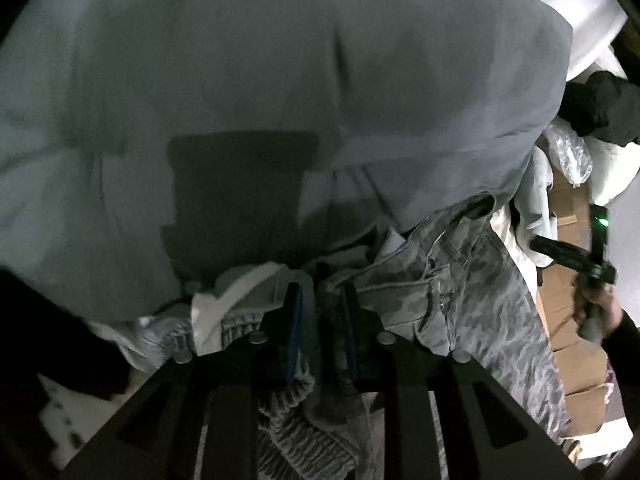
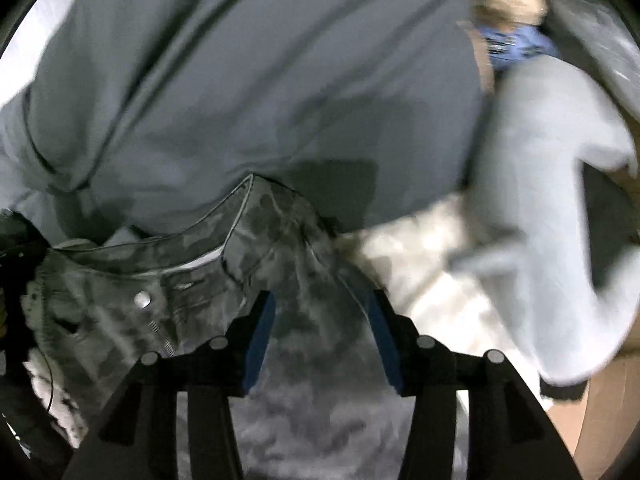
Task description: Fold clothes
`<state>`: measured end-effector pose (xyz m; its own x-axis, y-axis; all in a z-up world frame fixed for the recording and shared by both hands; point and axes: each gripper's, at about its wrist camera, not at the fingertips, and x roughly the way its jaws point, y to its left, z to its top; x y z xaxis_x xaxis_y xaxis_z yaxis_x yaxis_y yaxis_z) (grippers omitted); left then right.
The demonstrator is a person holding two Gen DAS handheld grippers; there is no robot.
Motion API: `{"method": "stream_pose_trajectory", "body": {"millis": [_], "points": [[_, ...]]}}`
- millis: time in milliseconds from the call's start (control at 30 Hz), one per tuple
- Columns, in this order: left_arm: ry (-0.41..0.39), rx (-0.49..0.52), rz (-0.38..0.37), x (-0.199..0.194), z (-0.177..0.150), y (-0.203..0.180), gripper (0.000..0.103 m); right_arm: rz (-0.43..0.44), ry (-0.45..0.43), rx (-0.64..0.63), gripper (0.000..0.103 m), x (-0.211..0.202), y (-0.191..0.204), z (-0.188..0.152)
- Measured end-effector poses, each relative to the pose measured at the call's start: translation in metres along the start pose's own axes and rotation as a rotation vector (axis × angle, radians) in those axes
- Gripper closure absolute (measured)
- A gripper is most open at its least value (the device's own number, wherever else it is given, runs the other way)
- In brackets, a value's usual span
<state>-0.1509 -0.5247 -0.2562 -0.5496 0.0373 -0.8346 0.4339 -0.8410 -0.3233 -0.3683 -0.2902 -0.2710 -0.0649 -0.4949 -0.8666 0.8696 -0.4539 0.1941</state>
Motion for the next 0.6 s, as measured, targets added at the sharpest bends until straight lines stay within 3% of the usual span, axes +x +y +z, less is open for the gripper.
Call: {"method": "stream_pose_trajectory", "body": {"millis": [67, 233, 600], "points": [[0.003, 0.023, 0.015, -0.007, 0.009, -0.010, 0.084, -0.007, -0.013, 0.026, 0.057, -0.032, 0.006, -0.034], [0.010, 0.083, 0.051, -0.024, 0.033, -0.037, 0.084, -0.035, -0.030, 0.099, 0.057, -0.096, -0.029, -0.060], [0.108, 0.356, -0.067, 0.009, 0.088, -0.187, 0.084, -0.150, -0.090, 0.344, 0.057, -0.209, -0.093, -0.196]]}}
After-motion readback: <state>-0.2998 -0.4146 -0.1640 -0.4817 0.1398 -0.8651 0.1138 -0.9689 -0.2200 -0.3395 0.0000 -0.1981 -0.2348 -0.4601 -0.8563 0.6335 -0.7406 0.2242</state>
